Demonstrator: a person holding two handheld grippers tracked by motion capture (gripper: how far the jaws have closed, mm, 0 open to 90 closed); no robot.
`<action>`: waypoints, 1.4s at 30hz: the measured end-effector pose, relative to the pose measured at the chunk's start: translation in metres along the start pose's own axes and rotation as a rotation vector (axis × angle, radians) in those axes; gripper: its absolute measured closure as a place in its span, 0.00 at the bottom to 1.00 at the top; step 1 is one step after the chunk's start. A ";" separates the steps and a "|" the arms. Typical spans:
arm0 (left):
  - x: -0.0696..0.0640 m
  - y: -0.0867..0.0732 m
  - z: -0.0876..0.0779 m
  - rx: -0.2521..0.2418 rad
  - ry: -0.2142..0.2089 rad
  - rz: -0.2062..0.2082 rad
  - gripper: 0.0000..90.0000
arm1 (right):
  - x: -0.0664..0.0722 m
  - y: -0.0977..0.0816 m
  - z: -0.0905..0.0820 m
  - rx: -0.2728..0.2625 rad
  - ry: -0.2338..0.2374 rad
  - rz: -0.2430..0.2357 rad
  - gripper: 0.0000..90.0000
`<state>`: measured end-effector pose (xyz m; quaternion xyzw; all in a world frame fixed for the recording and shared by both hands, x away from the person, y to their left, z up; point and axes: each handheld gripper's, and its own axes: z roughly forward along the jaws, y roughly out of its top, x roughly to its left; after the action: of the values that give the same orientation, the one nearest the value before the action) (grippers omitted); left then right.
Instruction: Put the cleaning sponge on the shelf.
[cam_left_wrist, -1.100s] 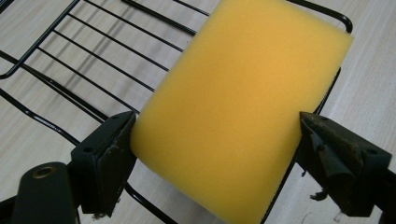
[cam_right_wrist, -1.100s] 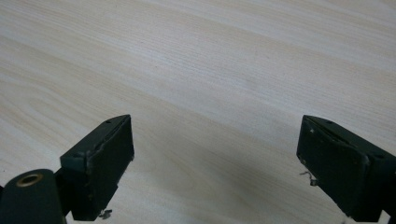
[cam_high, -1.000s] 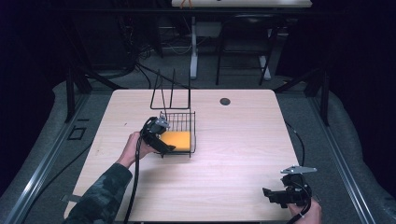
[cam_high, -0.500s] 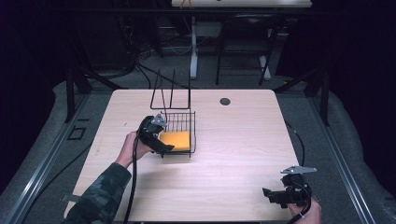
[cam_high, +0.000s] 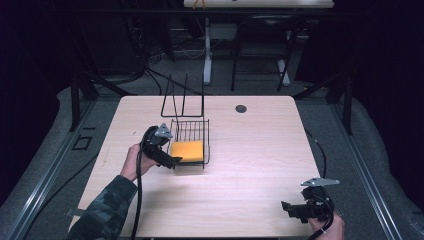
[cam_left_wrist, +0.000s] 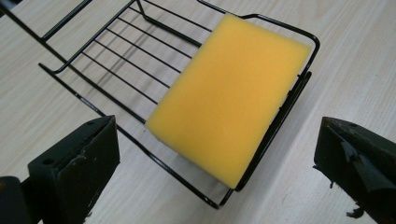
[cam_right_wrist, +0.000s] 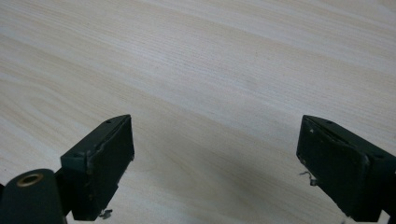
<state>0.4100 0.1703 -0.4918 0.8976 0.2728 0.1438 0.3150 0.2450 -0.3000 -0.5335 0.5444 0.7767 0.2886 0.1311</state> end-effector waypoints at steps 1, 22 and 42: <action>-0.001 -0.001 -0.002 0.002 0.007 -0.004 0.00 | 0.000 0.000 0.000 0.000 0.001 0.000 0.12; -0.021 -0.042 -0.042 0.002 0.075 -0.059 0.00 | 0.002 0.000 0.001 0.017 -0.009 -0.005 0.13; -0.046 -0.088 -0.031 0.117 0.015 -0.039 0.00 | 0.003 -0.001 0.003 0.032 -0.025 -0.020 0.13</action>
<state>0.3242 0.2164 -0.5287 0.9079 0.3004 0.1283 0.2628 0.2445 -0.2963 -0.5356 0.5424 0.7847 0.2680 0.1351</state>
